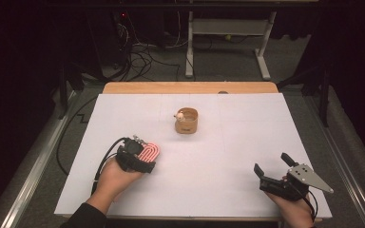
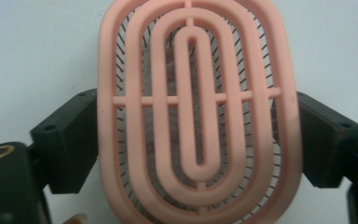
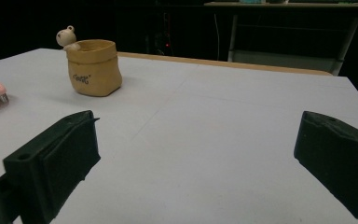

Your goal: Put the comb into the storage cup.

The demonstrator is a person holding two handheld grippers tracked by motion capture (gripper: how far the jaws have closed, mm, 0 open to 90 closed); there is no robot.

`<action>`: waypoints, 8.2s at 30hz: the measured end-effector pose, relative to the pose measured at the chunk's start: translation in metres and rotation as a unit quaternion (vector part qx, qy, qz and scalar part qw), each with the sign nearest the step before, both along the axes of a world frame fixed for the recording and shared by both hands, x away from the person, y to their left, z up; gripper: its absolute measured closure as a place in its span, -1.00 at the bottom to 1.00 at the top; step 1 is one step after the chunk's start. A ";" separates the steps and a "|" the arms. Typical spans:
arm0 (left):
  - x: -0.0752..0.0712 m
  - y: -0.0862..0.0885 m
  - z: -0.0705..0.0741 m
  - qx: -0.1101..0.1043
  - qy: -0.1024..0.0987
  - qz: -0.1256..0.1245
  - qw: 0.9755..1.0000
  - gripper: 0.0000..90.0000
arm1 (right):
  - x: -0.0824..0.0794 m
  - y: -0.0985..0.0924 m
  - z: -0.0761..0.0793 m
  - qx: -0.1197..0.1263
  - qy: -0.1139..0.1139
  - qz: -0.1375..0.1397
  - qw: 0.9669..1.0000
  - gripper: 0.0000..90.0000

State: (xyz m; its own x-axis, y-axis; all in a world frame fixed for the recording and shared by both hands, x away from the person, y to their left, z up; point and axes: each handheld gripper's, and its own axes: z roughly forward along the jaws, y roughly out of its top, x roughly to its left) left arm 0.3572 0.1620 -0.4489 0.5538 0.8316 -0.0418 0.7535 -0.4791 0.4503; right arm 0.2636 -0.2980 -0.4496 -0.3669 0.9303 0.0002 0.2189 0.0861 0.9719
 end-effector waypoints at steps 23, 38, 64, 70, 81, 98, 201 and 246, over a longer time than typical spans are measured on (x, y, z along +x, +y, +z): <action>0.001 -0.002 -0.001 0.009 0.001 -0.006 1.000 -0.62 | 0.000 0.000 0.000 0.000 0.001 0.001 1.000 -0.99; 0.003 -0.003 0.000 0.009 0.008 -0.003 1.000 -0.61 | 0.000 0.001 0.001 -0.001 -0.002 0.003 1.000 -0.99; 0.000 -0.004 -0.001 0.010 -0.014 -0.006 1.000 -0.60 | -0.002 0.000 0.002 0.000 -0.003 0.002 1.000 -0.99; -0.001 -0.003 0.001 0.006 -0.020 -0.007 1.000 -0.60 | -0.002 -0.001 0.001 0.001 -0.002 0.002 1.000 -0.99; -0.009 0.007 0.009 -0.026 -0.072 -0.001 0.997 -0.60 | -0.001 -0.001 0.001 0.001 -0.002 0.001 1.000 -0.99; -0.017 0.011 0.013 -0.063 -0.113 -0.004 0.992 -0.59 | -0.002 -0.001 0.001 0.001 -0.001 0.000 1.000 -0.99; -0.038 -0.064 0.059 -0.282 -0.281 -0.138 0.907 -0.60 | 0.016 0.034 0.002 -0.029 0.038 -0.007 0.999 -0.97; -0.052 -0.068 0.042 -0.246 -0.290 -0.142 0.914 -0.60 | 0.030 0.105 0.062 0.022 0.010 0.116 0.993 -0.98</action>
State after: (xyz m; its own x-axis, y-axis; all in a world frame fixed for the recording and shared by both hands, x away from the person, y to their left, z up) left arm 0.3053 0.0938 -0.4073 0.7923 0.6101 -0.0019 0.1954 -0.2509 0.9481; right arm 0.2934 -0.1933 -0.3875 -0.5708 0.8196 0.0489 0.2166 0.0929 0.9718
